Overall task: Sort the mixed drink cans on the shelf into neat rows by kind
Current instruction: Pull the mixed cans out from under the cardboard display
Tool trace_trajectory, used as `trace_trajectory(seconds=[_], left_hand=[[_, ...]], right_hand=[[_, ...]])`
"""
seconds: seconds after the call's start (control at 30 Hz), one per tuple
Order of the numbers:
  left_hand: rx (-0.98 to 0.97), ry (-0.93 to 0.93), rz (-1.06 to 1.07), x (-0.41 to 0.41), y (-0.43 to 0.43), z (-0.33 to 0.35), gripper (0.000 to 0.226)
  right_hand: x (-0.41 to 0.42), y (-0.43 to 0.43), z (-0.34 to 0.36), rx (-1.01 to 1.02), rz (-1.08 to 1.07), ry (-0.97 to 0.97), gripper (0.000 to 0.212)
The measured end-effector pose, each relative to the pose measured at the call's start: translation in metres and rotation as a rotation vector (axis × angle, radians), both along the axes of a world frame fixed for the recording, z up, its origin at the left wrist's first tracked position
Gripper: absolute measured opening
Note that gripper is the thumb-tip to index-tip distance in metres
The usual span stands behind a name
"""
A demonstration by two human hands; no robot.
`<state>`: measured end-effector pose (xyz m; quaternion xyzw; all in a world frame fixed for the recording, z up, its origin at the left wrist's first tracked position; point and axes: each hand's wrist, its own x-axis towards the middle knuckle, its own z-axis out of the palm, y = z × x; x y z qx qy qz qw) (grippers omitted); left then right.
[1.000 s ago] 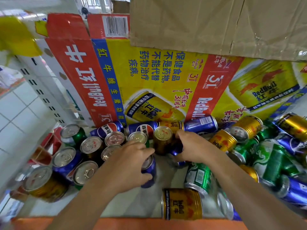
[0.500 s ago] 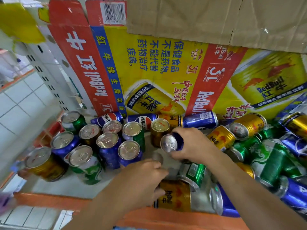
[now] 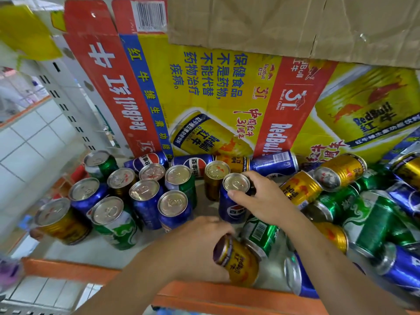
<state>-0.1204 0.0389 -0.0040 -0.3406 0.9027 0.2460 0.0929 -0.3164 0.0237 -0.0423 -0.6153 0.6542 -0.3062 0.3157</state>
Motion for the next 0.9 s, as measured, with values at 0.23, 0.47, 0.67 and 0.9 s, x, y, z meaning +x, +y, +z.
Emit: trace_trajectory(seconds=[0.23, 0.47, 0.67, 0.9], left_hand=[[-0.244, 0.076, 0.037, 0.002, -0.014, 0.012, 0.08], [-0.167, 0.299, 0.2, 0.018, -0.018, 0.019, 0.07], [0.042, 0.725, 0.531, 0.037, -0.027, 0.018, 0.063], [0.234, 0.906, 0.519, 0.039, -0.027, 0.006, 0.062]], right_hand=[[0.003, 0.004, 0.004, -0.051, -0.007, -0.025, 0.031], [0.01, 0.017, 0.011, -0.179, -0.176, 0.057, 0.029], [0.007, 0.039, 0.021, -0.005, 0.12, -0.307, 0.033], [0.014, 0.045, 0.015, -0.016, 0.151, -0.276, 0.052]])
